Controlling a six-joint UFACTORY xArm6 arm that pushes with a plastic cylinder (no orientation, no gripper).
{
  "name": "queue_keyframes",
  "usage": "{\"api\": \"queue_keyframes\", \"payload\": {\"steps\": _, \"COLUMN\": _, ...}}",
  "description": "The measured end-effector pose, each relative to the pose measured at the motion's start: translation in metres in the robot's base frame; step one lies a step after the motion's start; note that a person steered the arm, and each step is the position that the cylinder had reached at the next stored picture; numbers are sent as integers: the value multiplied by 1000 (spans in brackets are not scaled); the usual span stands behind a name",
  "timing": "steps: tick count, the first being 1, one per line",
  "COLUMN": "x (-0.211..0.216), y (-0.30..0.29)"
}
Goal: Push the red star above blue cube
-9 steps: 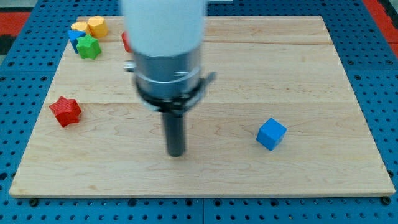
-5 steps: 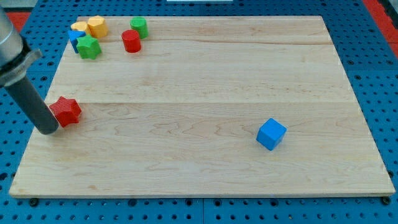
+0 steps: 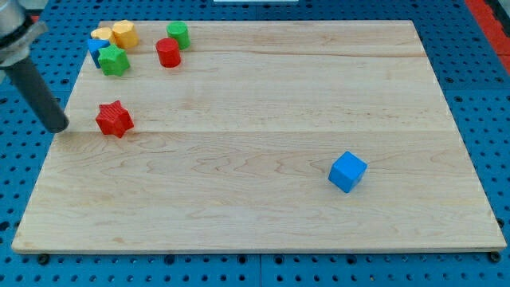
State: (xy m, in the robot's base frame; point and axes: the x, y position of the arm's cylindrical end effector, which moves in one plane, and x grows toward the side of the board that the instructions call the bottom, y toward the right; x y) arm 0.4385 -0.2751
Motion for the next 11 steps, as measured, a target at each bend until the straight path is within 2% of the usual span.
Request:
{"api": "queue_keyframes", "payload": {"steps": 2, "x": -8, "y": 125}}
{"api": "queue_keyframes", "payload": {"steps": 4, "x": -70, "y": 144}}
{"api": "queue_keyframes", "payload": {"steps": 6, "x": -86, "y": 228}}
{"api": "queue_keyframes", "payload": {"steps": 7, "x": -96, "y": 252}}
{"api": "queue_keyframes", "payload": {"steps": 8, "x": -87, "y": 280}}
{"api": "queue_keyframes", "payload": {"steps": 10, "x": -58, "y": 234}}
{"api": "queue_keyframes", "payload": {"steps": 11, "x": -26, "y": 240}}
